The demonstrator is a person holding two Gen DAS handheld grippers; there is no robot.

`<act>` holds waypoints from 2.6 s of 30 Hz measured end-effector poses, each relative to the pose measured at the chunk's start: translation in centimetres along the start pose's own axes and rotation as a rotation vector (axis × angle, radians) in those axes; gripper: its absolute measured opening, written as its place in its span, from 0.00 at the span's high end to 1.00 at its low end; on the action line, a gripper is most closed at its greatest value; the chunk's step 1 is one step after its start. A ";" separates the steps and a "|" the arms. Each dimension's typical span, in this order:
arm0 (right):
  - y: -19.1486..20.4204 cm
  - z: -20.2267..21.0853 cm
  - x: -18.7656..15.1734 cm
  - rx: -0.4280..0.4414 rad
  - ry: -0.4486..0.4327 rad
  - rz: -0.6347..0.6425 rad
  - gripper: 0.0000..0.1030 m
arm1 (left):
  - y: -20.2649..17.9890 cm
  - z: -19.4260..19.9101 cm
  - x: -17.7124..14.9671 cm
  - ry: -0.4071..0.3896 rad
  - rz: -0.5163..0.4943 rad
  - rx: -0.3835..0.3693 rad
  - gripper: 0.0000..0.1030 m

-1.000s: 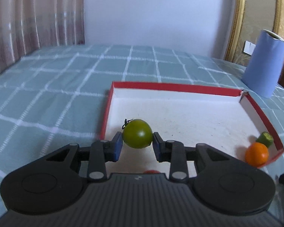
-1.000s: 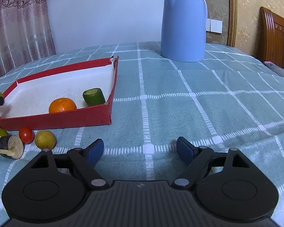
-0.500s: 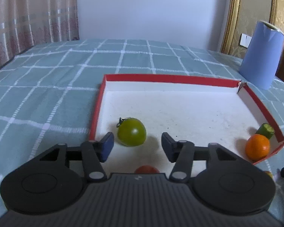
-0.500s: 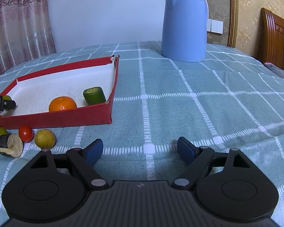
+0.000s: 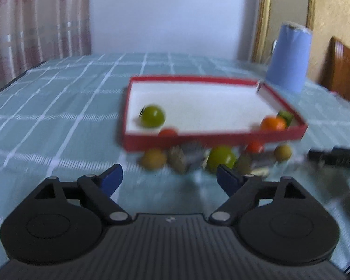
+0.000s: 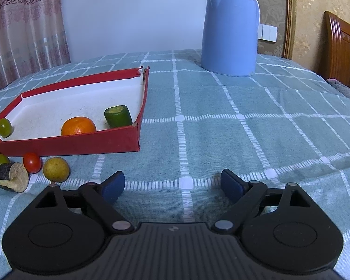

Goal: Organize fruits
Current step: 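Grasp the small yellow lemon with the right gripper, then place the yellow lemon in the tray and open the right gripper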

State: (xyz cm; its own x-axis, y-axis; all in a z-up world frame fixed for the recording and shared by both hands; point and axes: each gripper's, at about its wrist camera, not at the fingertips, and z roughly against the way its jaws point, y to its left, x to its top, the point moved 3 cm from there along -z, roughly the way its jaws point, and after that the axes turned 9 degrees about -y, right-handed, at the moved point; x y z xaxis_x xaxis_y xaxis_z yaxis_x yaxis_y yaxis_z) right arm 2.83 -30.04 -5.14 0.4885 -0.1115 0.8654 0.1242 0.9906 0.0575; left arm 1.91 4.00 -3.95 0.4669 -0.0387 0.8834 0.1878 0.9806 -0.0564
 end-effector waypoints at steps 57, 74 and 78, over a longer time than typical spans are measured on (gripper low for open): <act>14.3 -6.9 5.2 0.248 -0.027 0.246 0.72 | 0.1 -1.5 -1.6 0.008 -0.008 0.054 0.00; 3.1 0.7 1.7 0.084 -0.086 0.153 0.42 | 0.2 -1.4 -1.1 -0.007 -0.063 0.107 0.00; 1.3 -0.4 1.1 0.097 -0.025 0.070 0.42 | 1.6 -1.5 -0.2 -0.018 -0.061 0.151 0.00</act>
State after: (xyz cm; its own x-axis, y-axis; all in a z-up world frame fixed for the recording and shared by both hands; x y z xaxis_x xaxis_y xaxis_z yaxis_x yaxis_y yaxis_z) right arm 3.90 -28.94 -4.36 0.4714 -0.0408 0.8810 0.0055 0.9990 0.0433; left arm 3.41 5.24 -4.95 0.4424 -0.0968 0.8916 0.0826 0.9943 0.0669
